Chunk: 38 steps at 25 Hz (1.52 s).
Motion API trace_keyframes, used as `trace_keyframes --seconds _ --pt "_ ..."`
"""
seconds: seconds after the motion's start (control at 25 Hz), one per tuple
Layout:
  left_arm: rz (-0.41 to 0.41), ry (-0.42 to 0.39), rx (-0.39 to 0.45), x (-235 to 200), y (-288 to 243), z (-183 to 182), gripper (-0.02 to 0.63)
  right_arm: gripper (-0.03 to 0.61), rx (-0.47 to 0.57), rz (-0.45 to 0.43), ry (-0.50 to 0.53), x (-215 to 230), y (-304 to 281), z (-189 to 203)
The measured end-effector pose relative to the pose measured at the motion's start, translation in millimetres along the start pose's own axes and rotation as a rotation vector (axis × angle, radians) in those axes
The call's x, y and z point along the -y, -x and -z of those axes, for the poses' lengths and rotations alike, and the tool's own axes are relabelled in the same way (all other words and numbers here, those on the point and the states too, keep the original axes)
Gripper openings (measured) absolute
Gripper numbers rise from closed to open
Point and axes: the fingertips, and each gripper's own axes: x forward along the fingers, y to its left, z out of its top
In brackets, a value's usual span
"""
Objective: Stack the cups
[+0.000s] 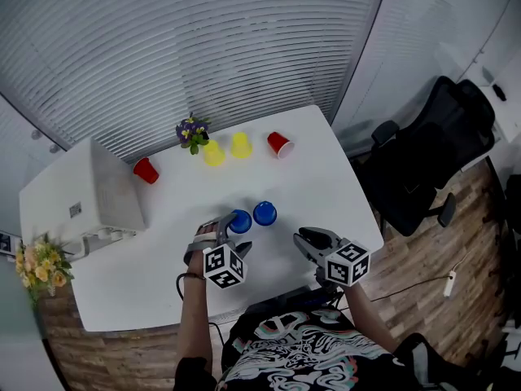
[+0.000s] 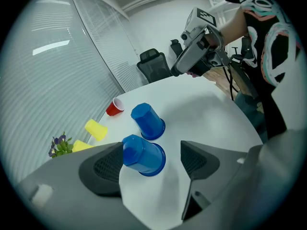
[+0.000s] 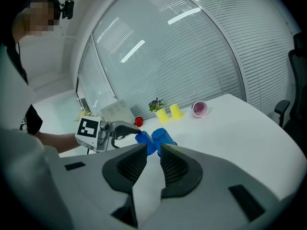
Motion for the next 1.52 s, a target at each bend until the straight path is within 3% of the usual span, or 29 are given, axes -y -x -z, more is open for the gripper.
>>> trace_keyframes --seconds 1.08,1.36,1.52 --pt "-0.003 0.023 0.038 3 -1 -10 0.373 0.088 -0.009 0.008 0.0 3 0 2" --pt "-0.046 0.219 0.199 -17 23 -26 0.373 0.091 0.003 0.015 0.006 7 2 -5" --pt "-0.061 0.432 0.326 -37 41 -30 0.373 0.095 0.006 0.017 0.019 9 0 -16"
